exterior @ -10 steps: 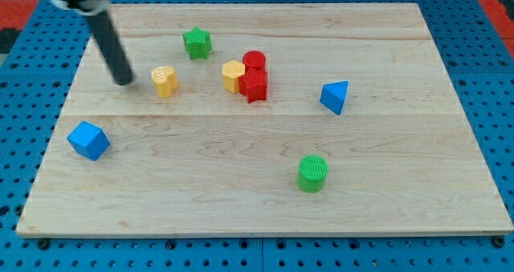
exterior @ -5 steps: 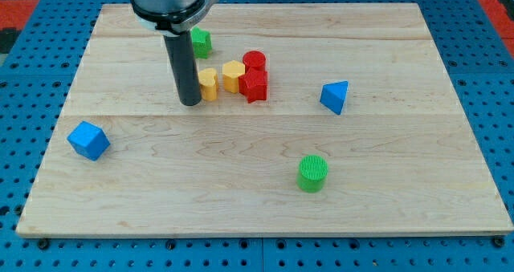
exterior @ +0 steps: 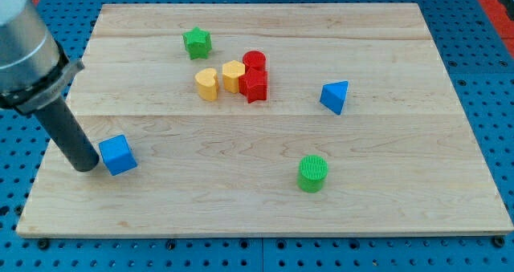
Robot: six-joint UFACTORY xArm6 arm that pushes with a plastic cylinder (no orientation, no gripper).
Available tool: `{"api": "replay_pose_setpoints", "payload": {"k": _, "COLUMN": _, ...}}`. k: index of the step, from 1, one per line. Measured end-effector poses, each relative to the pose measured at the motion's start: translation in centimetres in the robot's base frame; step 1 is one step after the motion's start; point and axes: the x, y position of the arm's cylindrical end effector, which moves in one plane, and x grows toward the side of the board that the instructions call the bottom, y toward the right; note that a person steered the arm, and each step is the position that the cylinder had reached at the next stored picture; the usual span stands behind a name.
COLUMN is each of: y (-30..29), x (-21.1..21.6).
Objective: Move the yellow heart and the blue cube towards the right of the board
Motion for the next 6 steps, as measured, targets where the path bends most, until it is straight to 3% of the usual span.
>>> {"api": "replay_pose_setpoints", "payload": {"k": 1, "y": 1.1, "x": -0.4}}
{"api": "replay_pose_setpoints", "payload": {"k": 2, "y": -4.8, "x": -3.0}}
{"api": "replay_pose_setpoints", "payload": {"k": 3, "y": 4.3, "x": -2.1}}
{"api": "replay_pose_setpoints", "payload": {"k": 4, "y": 14.0, "x": 1.7}}
{"api": "replay_pose_setpoints", "payload": {"k": 5, "y": 10.1, "x": 1.1}}
{"api": "replay_pose_setpoints", "payload": {"k": 6, "y": 14.7, "x": 8.6}}
